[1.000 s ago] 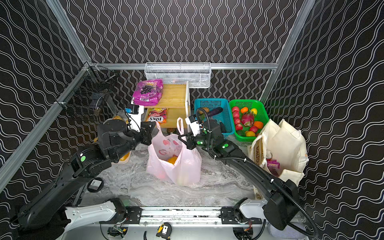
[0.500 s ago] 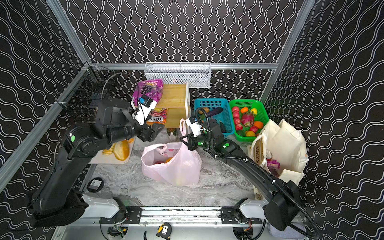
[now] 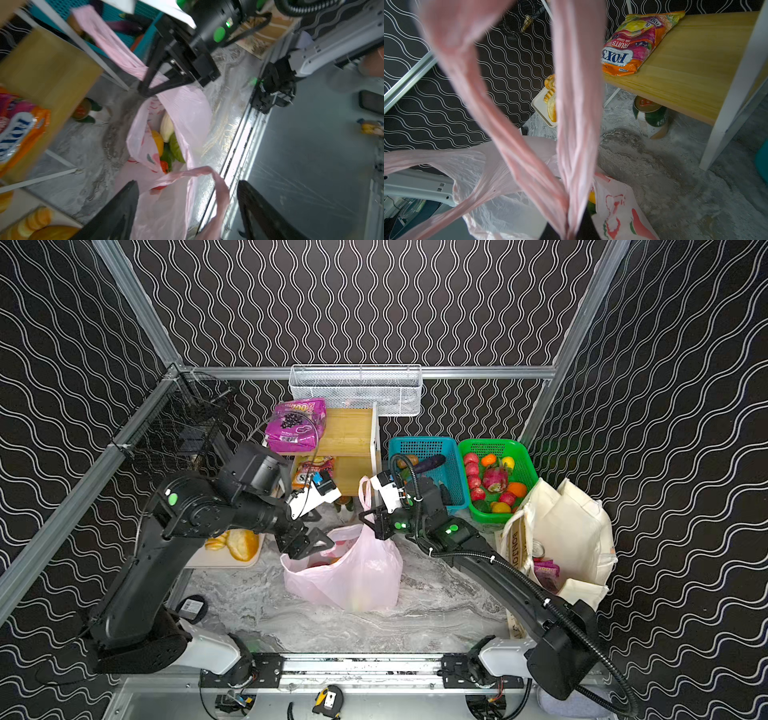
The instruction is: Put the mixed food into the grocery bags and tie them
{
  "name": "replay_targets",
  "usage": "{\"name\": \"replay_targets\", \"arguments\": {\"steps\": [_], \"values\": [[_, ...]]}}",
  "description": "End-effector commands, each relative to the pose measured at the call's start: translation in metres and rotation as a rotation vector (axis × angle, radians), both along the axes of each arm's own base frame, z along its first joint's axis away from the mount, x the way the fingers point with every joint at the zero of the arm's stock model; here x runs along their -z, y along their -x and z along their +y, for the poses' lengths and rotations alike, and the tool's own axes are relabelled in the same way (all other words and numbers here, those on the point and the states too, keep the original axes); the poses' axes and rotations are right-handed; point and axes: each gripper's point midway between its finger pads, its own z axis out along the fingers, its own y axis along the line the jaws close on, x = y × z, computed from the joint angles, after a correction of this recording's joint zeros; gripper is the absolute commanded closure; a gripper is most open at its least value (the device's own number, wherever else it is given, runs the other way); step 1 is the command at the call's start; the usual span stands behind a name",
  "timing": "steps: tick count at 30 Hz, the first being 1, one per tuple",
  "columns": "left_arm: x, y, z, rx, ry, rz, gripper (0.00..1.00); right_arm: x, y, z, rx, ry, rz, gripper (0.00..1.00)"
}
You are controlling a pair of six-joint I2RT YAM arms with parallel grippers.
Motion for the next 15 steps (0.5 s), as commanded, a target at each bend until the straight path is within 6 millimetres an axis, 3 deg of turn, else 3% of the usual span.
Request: {"name": "replay_targets", "arguments": {"steps": [1,5,9,13,15], "values": [[0.013,0.016,-0.006,0.088,-0.042,0.047,0.22,-0.003,0.000,0.001,-0.001,-0.003,-0.005,0.91],[0.021,0.009,-0.006,0.069,-0.100,0.019,0.31,-0.001,-0.002,0.002,0.001,-0.001,0.001,0.91],[0.024,-0.005,0.005,0.014,-0.160,-0.043,0.67,-0.001,-0.001,0.001,0.001,0.001,0.001,0.91],[0.009,-0.015,0.014,-0.065,-0.148,-0.117,1.00,-0.001,0.001,-0.001,-0.001,0.006,-0.004,0.91],[-0.010,-0.020,0.007,-0.110,-0.059,-0.144,1.00,-0.002,0.004,0.002,-0.020,-0.004,0.004,0.91]]}}
